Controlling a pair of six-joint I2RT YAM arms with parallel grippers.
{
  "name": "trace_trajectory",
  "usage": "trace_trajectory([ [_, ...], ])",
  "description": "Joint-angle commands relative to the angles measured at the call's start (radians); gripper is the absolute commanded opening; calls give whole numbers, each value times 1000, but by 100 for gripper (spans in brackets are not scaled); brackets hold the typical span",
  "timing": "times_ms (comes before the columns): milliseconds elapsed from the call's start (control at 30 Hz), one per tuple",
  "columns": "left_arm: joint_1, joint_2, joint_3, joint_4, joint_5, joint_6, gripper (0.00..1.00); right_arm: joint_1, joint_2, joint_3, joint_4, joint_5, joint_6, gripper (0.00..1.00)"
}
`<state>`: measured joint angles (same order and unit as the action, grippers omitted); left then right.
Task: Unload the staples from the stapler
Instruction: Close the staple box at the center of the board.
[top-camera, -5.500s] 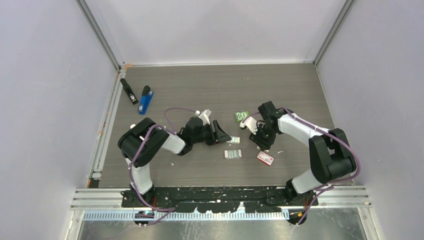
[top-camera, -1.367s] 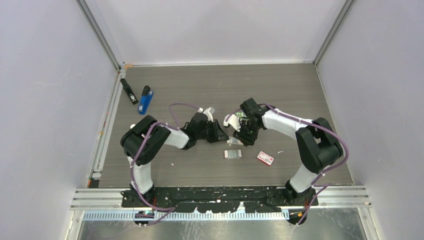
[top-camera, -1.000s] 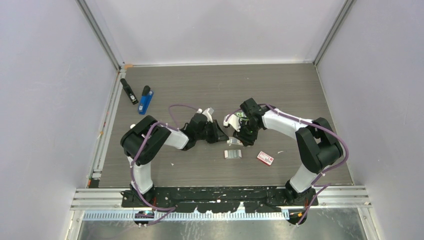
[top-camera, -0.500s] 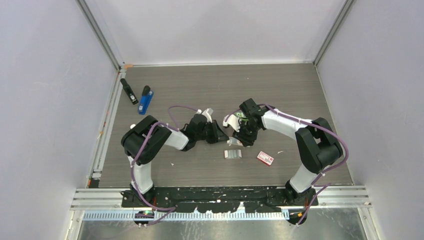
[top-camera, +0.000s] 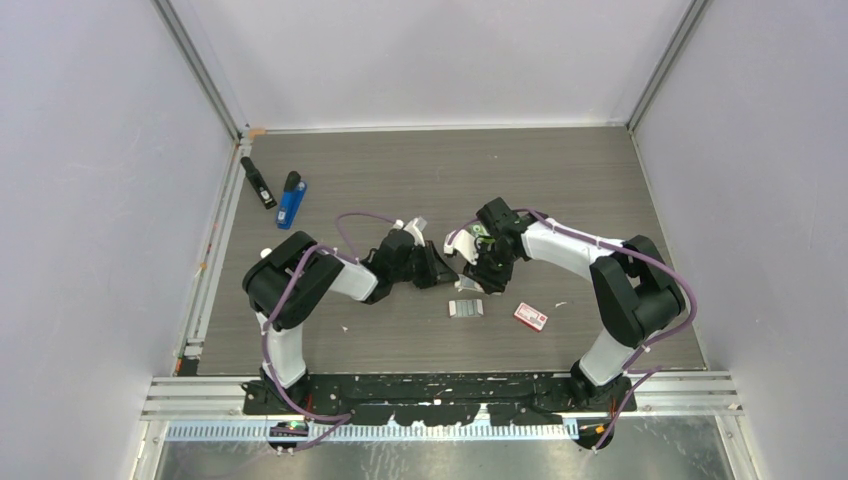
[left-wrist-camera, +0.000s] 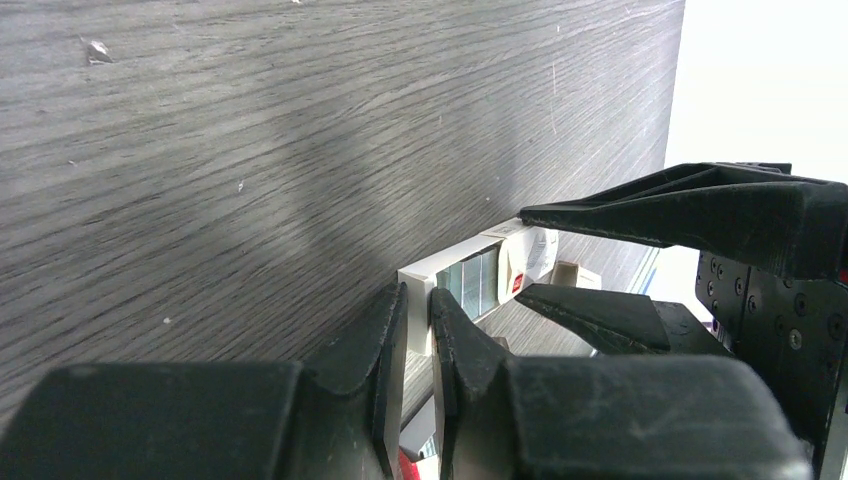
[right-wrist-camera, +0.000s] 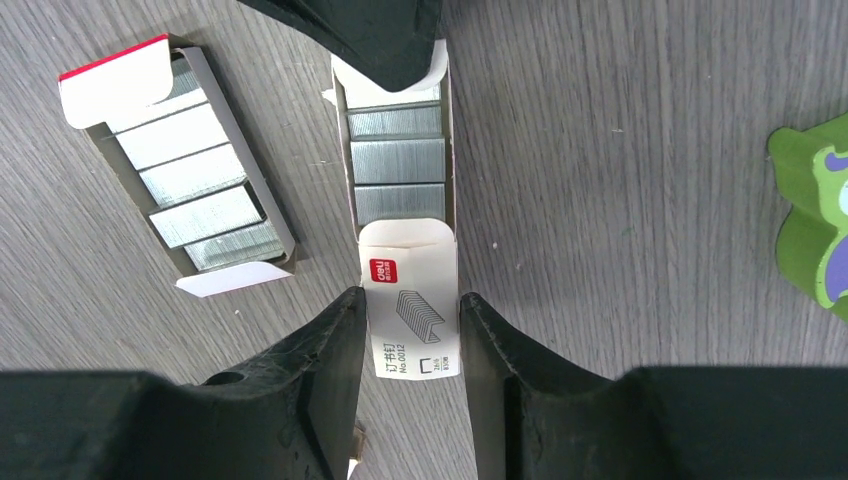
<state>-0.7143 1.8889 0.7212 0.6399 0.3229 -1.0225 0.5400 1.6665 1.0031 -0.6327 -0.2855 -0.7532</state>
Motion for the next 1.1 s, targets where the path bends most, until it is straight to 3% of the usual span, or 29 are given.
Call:
trace_trajectory([
  [0, -13, 1, -20, 6, -7, -1, 16, 7, -13, 9, 11, -33, -9, 45],
  [1067, -34, -8, -91, 132, -94, -87, 16, 27, 7, 9, 52, -1, 53, 42],
])
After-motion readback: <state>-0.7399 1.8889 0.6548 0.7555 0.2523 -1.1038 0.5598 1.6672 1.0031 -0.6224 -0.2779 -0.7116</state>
